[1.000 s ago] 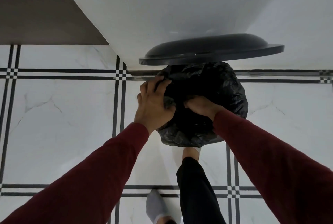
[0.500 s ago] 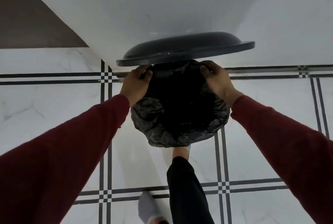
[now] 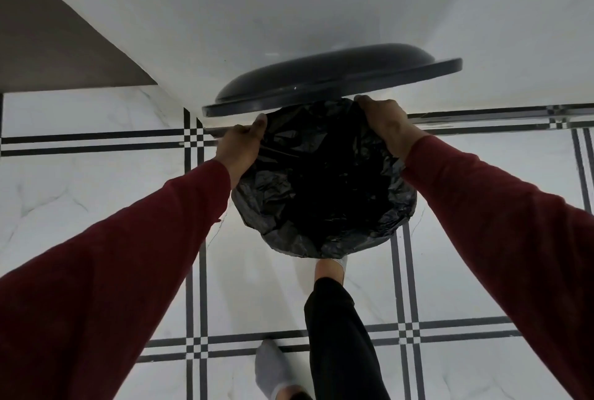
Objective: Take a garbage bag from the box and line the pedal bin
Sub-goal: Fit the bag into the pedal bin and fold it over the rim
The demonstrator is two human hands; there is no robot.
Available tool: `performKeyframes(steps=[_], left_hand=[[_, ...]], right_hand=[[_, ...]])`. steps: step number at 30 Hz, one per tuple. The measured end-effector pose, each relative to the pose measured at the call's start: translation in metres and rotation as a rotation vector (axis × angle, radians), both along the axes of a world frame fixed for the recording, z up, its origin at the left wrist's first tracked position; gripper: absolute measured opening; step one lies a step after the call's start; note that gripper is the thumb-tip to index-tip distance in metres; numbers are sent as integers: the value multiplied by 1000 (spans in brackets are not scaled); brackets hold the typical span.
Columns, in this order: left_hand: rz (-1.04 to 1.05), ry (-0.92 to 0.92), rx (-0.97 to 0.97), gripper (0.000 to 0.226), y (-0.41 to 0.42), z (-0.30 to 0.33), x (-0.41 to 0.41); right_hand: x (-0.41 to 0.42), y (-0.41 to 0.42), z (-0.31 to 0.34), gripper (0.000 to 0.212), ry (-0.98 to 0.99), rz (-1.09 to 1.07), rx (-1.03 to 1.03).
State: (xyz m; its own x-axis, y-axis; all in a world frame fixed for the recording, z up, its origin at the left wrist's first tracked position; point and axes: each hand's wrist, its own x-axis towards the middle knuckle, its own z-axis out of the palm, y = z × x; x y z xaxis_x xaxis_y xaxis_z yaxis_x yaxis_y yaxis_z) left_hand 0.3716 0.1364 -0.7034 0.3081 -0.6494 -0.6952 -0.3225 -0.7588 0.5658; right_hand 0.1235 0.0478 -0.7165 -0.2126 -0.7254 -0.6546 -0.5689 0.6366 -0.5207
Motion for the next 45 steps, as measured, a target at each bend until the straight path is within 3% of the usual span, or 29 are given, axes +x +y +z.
performKeyframes(steps=[3,6,10,12,14,18,22,25,28,32,35,37,41,45], left_hand=[[26,10,-7,43,0,-3,0],[16,61,-33,40,-4,-4,0],[98,254,32,57,-4,3,6],[189,410,70,44,-2,6,10],[271,469,73,36,-1,2,13],[264,335,34,23,6,-4,16],[162,146,-8,39,14,-22,23],[354,307,14,34,21,-22,20],[377,347,13,32,29,-17,12],[465,408,16,31,33,-10,7],[455,332,-12,53,31,-17,9],[452,301,1,64,30,-19,9],[439,297,6,48,26,-12,1],[459,345,18,49,25,-14,2]], right_hand=[[2,2,1,55,93,39,-25],[7,2,5,51,40,30,-5],[-5,0,10,43,-214,-17,63],[-16,2,19,27,-346,-126,123],[-27,3,17,11,-359,-110,116],[-27,7,14,17,-335,-89,100],[-22,10,9,20,-385,-148,114],[-27,9,6,20,-467,-207,142],[-34,11,8,27,-557,-203,211],[-35,20,2,32,-495,-131,176],[-28,20,-1,51,-373,-209,92],[-24,18,1,45,-298,-212,73],[-18,18,3,36,-277,-212,108],[-10,15,7,27,-324,-220,165]])
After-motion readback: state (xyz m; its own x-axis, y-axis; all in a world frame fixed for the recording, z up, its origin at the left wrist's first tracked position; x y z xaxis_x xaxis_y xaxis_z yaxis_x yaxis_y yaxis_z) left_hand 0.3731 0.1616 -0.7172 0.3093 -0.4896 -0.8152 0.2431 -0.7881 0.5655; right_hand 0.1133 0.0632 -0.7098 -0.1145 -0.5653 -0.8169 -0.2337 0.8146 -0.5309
